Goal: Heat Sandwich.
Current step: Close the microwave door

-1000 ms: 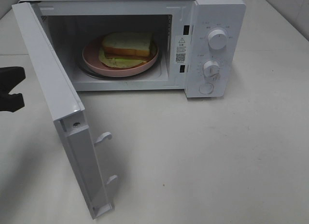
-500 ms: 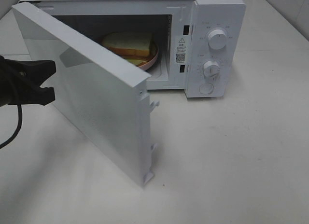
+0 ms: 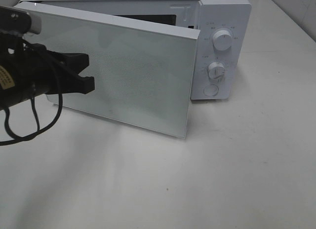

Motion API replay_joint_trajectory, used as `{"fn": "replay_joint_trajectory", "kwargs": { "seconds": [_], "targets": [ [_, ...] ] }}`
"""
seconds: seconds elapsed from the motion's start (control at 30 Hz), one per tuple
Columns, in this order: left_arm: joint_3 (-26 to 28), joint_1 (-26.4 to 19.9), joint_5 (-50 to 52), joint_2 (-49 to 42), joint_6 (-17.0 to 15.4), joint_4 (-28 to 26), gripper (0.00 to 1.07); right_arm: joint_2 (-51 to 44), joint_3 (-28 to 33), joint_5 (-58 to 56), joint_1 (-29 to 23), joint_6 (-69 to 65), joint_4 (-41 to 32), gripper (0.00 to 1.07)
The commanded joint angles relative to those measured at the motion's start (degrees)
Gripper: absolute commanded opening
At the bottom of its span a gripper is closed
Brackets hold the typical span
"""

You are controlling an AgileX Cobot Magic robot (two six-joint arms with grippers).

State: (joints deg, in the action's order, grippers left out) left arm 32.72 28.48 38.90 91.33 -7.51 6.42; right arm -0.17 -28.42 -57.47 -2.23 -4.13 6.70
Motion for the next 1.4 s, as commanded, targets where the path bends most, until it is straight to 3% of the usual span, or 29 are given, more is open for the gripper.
{"fn": "replay_joint_trajectory", "kwargs": {
  "seconds": [0.03, 0.6, 0.8, 1.4],
  "targets": [
    [2.58, 1.95, -0.92, 1.6, 1.43, -4.01, 0.0, -1.66, 0.06, 0.34, 0.23, 0.57, 0.17, 0.75],
    [15.41, 8.88, -3.72, 10.89, 1.78, -7.85, 0.0, -1.66, 0.06, 0.34, 0.23, 0.4, 0.17, 0.75],
    [19.6, 8.94, -5.5, 13.29, 1.89, -11.69, 0.0, -1.66, 0.06, 0.34, 0.23, 0.4, 0.17, 0.75],
    [30.71, 8.94, -8.25, 20.11, 2.58, -11.29, 0.0, -1.66, 0.06, 0.34, 0.23, 0.4, 0.17, 0.75]
  ]
}}
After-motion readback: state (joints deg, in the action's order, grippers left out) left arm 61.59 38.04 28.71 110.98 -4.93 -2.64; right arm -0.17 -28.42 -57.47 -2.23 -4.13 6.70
